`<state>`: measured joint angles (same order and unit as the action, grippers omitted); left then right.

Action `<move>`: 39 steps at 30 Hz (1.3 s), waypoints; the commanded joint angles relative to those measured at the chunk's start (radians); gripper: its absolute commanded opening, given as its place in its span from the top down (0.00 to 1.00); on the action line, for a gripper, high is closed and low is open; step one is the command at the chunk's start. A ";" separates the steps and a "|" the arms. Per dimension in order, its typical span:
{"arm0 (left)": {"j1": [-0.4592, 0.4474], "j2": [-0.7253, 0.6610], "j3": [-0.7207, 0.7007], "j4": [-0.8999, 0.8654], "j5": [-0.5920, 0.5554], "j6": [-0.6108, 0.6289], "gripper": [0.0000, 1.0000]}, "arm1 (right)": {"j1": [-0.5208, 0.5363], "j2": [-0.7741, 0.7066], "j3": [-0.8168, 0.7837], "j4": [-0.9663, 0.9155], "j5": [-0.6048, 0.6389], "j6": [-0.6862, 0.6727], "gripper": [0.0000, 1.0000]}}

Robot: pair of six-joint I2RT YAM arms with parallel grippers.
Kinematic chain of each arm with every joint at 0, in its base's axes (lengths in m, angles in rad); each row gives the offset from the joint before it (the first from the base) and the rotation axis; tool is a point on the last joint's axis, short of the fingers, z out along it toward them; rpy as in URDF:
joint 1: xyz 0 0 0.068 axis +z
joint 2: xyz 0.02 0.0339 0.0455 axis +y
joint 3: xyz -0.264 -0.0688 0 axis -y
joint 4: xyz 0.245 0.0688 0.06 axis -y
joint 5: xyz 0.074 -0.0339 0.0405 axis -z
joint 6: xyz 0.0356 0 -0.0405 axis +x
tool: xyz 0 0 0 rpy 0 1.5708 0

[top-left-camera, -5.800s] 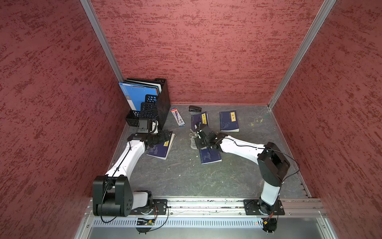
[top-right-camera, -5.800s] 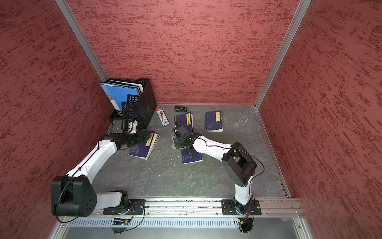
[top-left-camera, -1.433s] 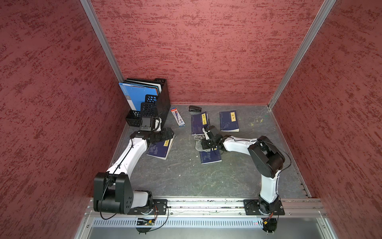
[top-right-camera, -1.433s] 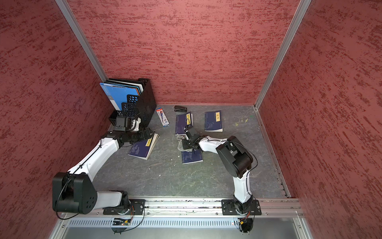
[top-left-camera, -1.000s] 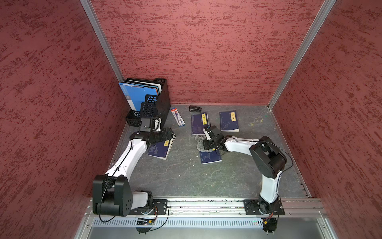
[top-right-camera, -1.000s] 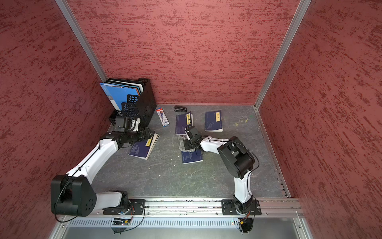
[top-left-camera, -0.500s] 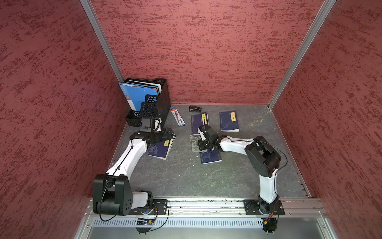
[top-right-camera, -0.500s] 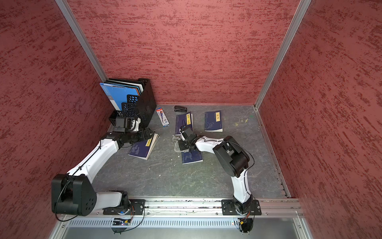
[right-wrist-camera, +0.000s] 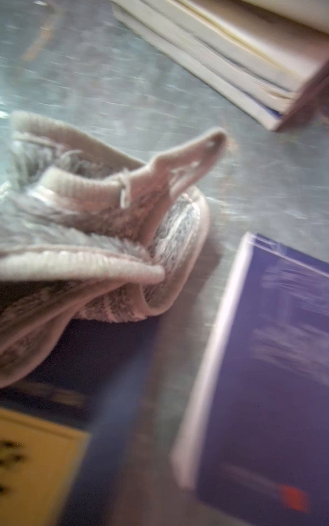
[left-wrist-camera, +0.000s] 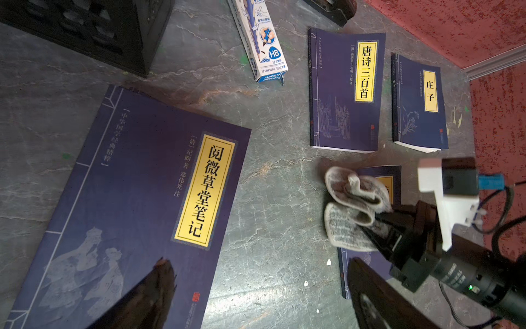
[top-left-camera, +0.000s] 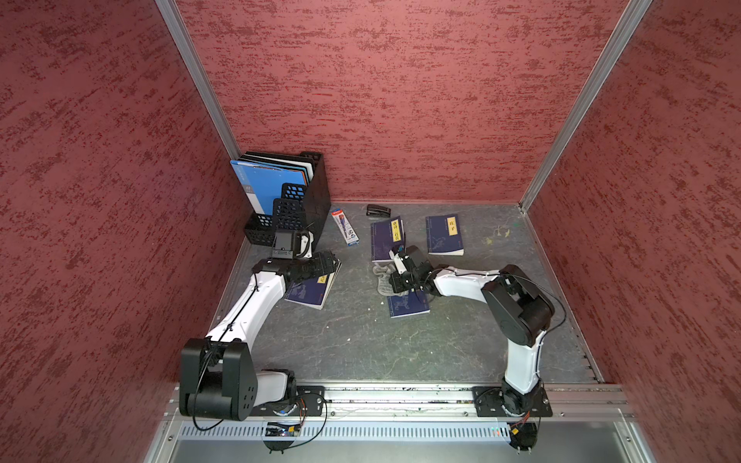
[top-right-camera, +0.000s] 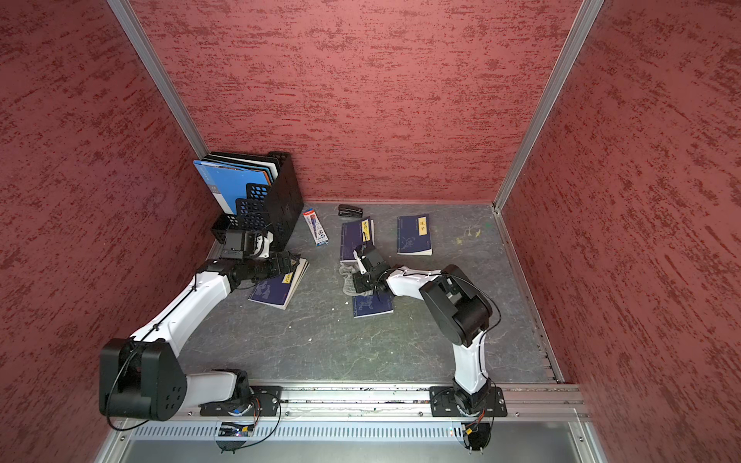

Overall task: Wipe the cover of the book
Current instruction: Wipe the dirt from the cover of the book.

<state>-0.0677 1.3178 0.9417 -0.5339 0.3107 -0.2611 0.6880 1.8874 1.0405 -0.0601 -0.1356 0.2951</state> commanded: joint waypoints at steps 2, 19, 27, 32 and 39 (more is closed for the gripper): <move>0.000 0.021 0.029 0.023 0.005 0.002 0.04 | 0.071 -0.041 -0.179 -0.138 -0.030 0.074 0.91; -0.018 0.038 0.057 -0.006 -0.031 0.002 0.04 | 0.125 -0.124 -0.323 -0.115 -0.062 0.133 0.91; -0.025 0.044 0.073 -0.012 -0.035 0.005 0.04 | 0.105 -0.181 -0.385 -0.128 -0.024 0.176 0.90; -0.027 0.043 0.072 -0.014 -0.038 0.004 0.04 | 0.024 -0.176 -0.397 -0.105 0.012 0.188 0.91; -0.032 0.041 0.072 -0.013 -0.033 0.000 0.04 | -0.066 -0.038 -0.180 -0.110 0.015 0.081 0.91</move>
<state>-0.0929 1.3663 0.9894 -0.5457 0.2829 -0.2615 0.6567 1.7302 0.8188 0.0170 -0.2104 0.4358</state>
